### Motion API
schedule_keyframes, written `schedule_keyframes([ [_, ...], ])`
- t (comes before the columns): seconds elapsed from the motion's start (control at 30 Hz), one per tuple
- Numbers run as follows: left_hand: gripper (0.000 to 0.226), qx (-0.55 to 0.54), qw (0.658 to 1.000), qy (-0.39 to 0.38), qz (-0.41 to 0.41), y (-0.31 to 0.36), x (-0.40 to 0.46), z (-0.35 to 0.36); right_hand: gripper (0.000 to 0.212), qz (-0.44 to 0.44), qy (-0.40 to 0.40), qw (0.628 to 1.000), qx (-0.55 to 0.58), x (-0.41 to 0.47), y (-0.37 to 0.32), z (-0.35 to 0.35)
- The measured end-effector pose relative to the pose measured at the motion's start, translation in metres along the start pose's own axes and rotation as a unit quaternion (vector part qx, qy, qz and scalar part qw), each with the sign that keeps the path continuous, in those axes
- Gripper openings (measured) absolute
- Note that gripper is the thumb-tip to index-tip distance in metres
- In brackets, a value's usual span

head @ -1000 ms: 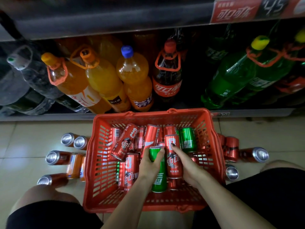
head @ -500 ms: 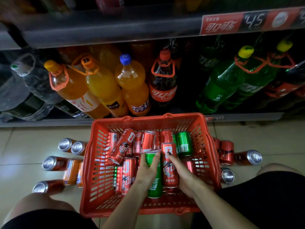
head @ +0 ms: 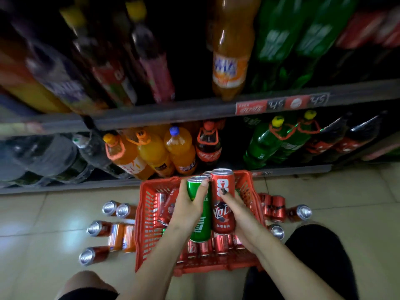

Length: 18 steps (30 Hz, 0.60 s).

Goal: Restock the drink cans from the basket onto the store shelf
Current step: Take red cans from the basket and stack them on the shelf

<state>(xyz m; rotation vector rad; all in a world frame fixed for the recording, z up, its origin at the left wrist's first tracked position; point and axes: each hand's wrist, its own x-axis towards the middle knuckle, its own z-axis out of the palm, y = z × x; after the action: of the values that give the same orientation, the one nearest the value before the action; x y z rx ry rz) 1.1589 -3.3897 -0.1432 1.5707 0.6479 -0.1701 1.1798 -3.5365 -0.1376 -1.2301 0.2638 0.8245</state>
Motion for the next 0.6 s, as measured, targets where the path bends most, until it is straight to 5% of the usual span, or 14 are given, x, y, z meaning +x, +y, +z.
schedule_keyframes([
  [0.1, 0.025, -0.002, 0.998, 0.003, 0.058, 0.115, -0.048, -0.015, 0.051, -0.055, 0.004, 0.998, -0.006, -0.057, -0.088, 0.039],
  [0.43, 0.039, -0.015, 0.964, -0.014, 0.266, 0.498, -0.236, -0.055, 0.055, -0.241, 0.002, 0.970, -0.032, -0.292, -0.405, 0.177],
  [0.6, 0.041, -0.023, 0.926, -0.032, 0.376, 0.652, -0.322, -0.065, 0.084, -0.350, -0.017, 0.934, -0.064, -0.402, -0.530, 0.224],
])
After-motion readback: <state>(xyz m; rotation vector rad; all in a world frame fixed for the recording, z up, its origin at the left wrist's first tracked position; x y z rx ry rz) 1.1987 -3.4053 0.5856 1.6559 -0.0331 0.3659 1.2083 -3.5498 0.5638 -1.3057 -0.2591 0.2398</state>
